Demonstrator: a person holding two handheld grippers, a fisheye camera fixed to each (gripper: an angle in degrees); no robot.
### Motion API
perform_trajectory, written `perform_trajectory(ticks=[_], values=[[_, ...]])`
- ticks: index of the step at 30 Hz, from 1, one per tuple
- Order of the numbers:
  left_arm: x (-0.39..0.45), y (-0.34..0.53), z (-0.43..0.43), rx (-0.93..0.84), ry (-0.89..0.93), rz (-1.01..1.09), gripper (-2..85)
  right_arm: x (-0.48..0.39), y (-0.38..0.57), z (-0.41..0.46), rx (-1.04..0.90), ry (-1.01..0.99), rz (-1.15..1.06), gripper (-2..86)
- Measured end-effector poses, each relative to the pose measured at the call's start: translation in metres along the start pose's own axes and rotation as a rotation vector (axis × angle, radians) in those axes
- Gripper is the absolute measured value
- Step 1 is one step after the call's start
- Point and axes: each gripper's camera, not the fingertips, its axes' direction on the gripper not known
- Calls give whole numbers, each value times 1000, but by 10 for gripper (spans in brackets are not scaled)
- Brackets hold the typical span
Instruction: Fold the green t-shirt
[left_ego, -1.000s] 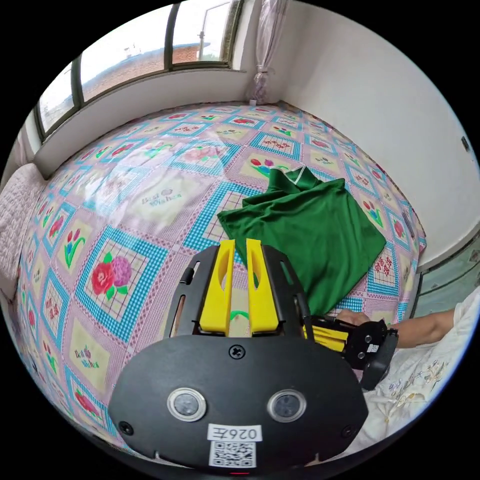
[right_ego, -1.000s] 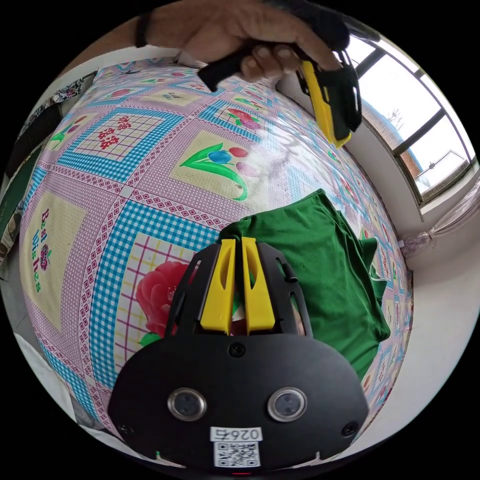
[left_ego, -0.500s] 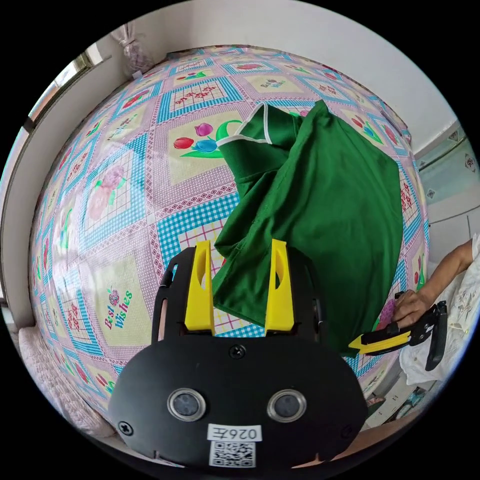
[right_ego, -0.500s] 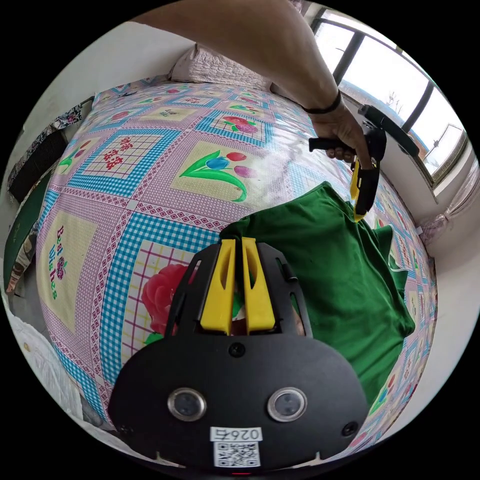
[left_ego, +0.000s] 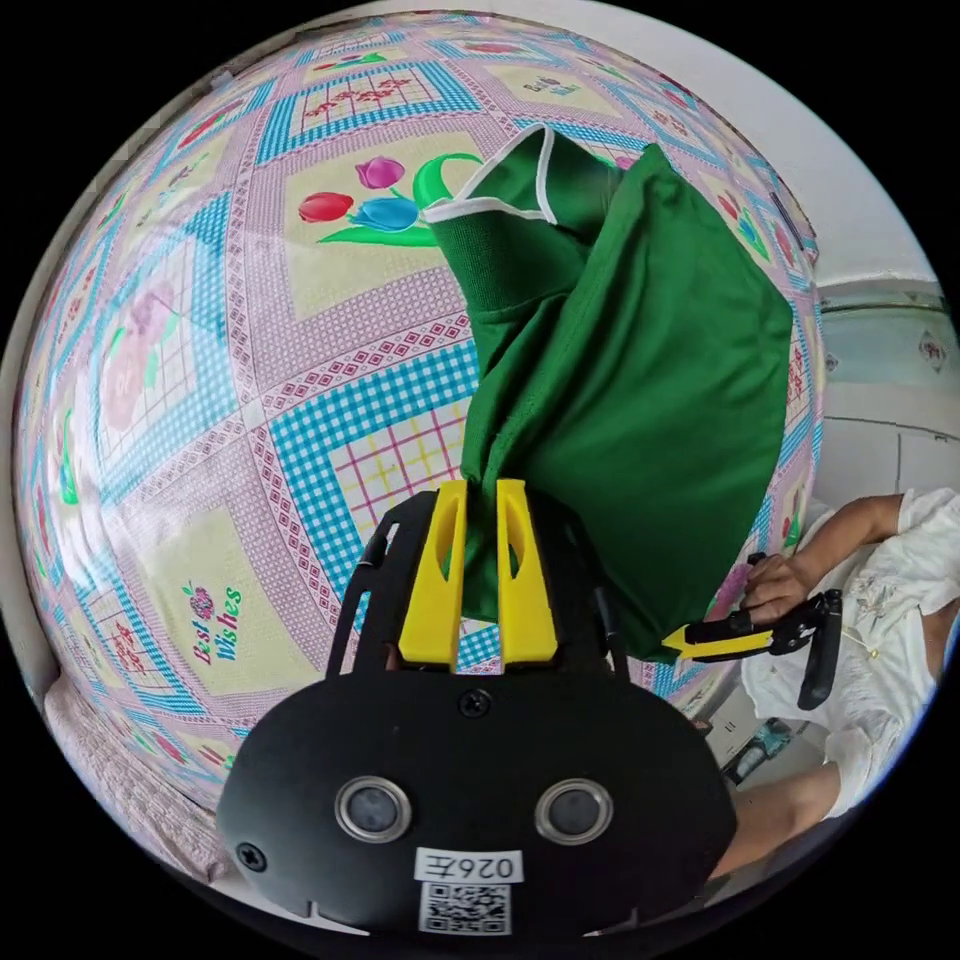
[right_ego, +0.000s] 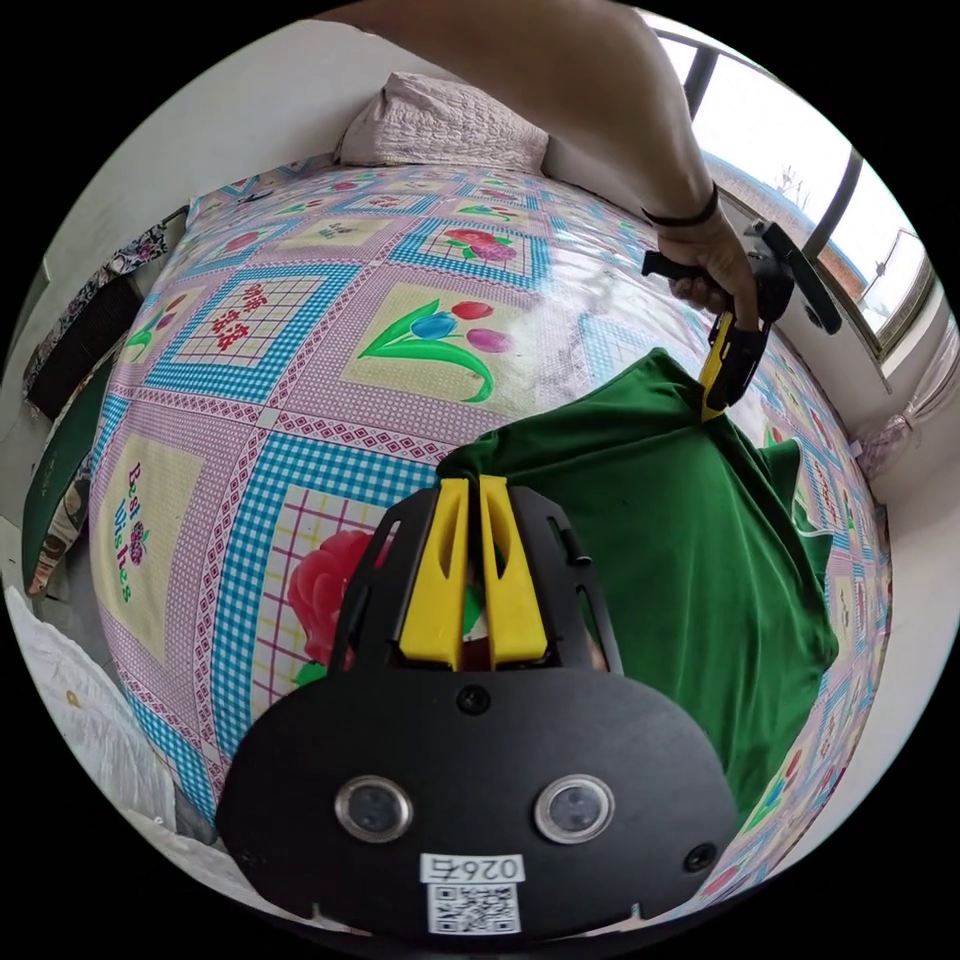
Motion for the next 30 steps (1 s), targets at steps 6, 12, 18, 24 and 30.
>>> perform_trajectory(ticks=[6,12,18,24,30], values=[[-34,36,4,37,92,-102,46,17,19,-25,-37,-120,-31,-15],[-46,107,23,55,245,-211,46,11,74,-65,-108,-215,-106,-15],[-34,200,57,130,527,-349,44,13,158,-115,-145,-342,-138,-15],[22,293,86,296,812,-413,42,50,250,-179,-105,-616,91,-14],[39,344,95,671,1231,-490,40,137,320,-252,159,-708,420,-14]])
